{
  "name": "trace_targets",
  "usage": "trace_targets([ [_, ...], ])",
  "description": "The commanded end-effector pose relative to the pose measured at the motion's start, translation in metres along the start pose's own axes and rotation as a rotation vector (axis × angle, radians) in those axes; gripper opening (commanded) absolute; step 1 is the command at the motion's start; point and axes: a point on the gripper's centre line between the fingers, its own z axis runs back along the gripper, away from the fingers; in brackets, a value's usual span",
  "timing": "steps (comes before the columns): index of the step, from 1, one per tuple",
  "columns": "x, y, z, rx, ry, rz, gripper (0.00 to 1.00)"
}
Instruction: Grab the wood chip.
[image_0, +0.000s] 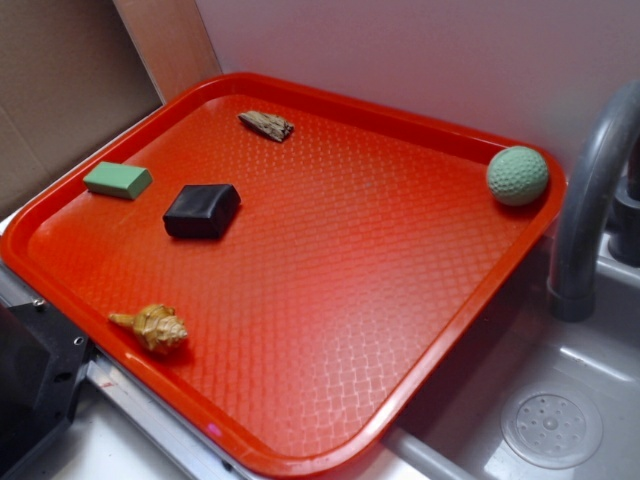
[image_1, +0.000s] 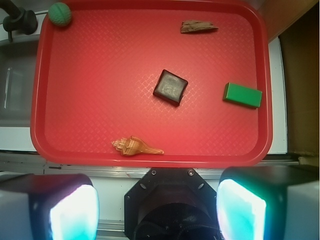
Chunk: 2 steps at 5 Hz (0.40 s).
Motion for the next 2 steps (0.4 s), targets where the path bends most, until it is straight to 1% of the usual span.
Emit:
trace_targets([
  [1, 0.000, 0.000, 0.000, 0.000, 0.000, 0.000, 1.00],
  [2, 0.047, 0.022, -0.043, -0.013, 0.068, 0.256, 1.00],
])
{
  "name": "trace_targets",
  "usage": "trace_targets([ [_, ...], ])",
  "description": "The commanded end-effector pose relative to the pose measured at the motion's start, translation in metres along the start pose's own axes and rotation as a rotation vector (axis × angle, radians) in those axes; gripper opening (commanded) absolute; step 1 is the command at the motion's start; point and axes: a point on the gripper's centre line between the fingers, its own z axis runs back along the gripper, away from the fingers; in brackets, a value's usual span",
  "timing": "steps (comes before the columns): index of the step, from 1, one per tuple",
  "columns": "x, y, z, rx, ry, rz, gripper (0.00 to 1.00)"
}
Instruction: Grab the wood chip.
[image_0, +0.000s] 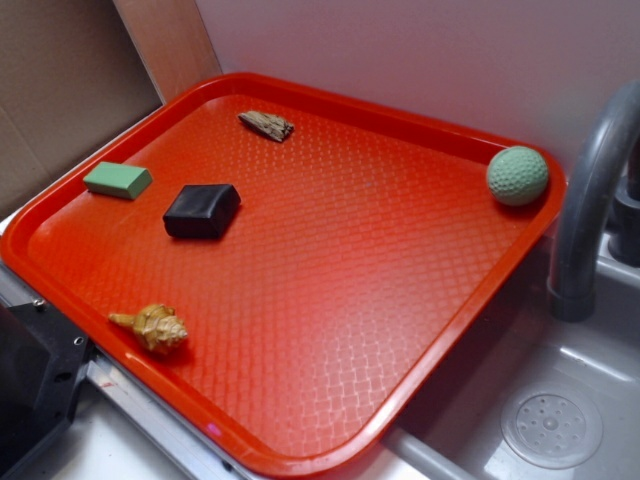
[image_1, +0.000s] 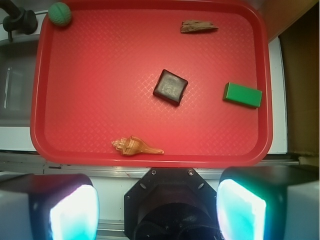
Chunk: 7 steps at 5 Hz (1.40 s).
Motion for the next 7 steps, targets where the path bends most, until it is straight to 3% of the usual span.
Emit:
trace_targets([
  [1, 0.092, 0.029, -0.070, -0.042, -0.040, 0.495, 1.00],
  [2, 0.126, 0.058, -0.088, -0.058, -0.148, 0.738, 1.00],
  [6, 0.126, 0.058, -0.088, -0.058, -0.148, 0.738, 1.00],
  [7, 0.163, 0.080, -0.122, -0.059, -0.163, 0.861, 1.00],
])
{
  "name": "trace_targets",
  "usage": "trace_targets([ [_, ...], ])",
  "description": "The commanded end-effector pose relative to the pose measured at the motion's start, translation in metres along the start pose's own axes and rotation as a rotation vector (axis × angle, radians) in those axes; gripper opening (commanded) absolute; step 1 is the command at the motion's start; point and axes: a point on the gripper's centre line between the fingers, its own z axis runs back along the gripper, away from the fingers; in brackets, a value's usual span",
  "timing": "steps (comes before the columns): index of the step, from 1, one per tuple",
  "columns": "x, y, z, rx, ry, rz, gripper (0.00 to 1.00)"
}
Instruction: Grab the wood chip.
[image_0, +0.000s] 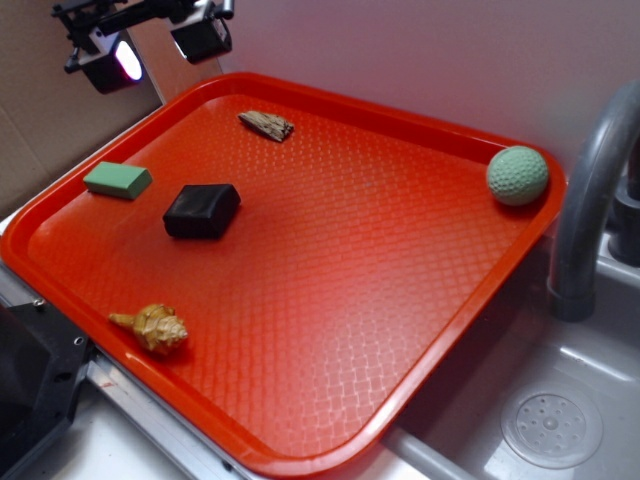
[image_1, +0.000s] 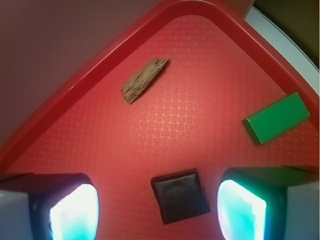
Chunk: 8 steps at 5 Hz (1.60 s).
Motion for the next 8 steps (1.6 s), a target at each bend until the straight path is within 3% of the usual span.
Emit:
trace_targets([
  [1, 0.065, -0.011, -0.055, -0.053, -0.076, 0.150, 1.00],
  [4, 0.091, 0.006, -0.106, 0.052, -0.122, 0.218, 1.00],
  [6, 0.087, 0.003, -0.119, 0.080, -0.160, 0.170, 1.00],
  [7, 0.085, 0.005, -0.127, 0.115, -0.157, 0.171, 0.95],
  [8, 0.083, 0.004, -0.140, 0.163, -0.145, 0.161, 0.99],
])
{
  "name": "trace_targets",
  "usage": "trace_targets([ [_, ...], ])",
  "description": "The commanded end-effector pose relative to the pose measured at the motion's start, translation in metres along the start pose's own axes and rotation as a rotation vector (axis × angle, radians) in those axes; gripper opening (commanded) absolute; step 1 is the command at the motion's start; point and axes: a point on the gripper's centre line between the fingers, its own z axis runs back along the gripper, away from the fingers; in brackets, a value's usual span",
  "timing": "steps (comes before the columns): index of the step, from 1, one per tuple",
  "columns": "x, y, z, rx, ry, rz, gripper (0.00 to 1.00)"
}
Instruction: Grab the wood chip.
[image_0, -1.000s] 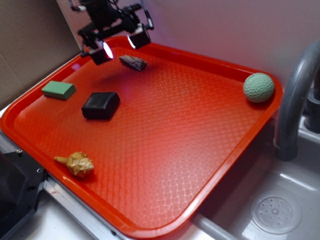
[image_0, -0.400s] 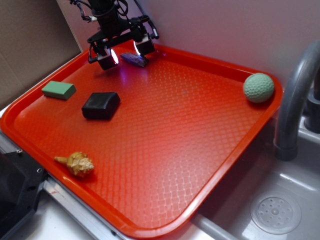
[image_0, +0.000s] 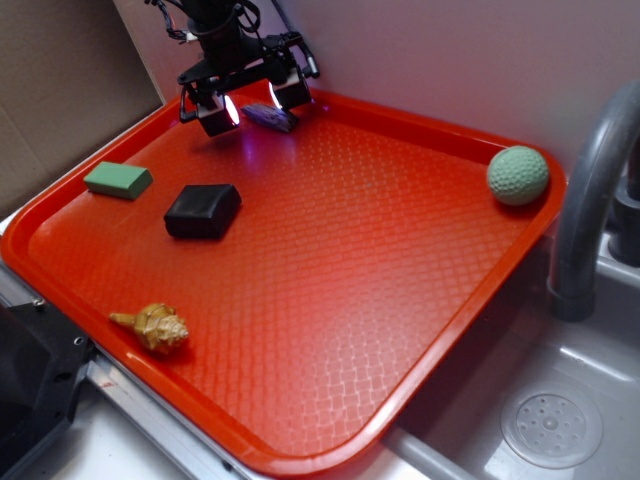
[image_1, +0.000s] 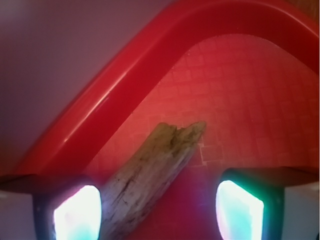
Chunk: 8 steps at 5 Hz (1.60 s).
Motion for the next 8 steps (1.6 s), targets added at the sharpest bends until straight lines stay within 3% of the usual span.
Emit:
trace_targets([
  [1, -0.002, 0.005, -0.014, 0.048, 0.014, -0.024, 1.00],
  [2, -0.006, 0.012, -0.009, 0.032, 0.041, -0.054, 0.71],
  [3, -0.013, 0.020, 0.001, 0.000, 0.067, -0.076, 0.00],
  [5, -0.028, 0.035, 0.033, -0.083, 0.102, -0.141, 0.00],
  [8, -0.051, 0.050, 0.068, -0.150, 0.125, -0.209, 0.00],
])
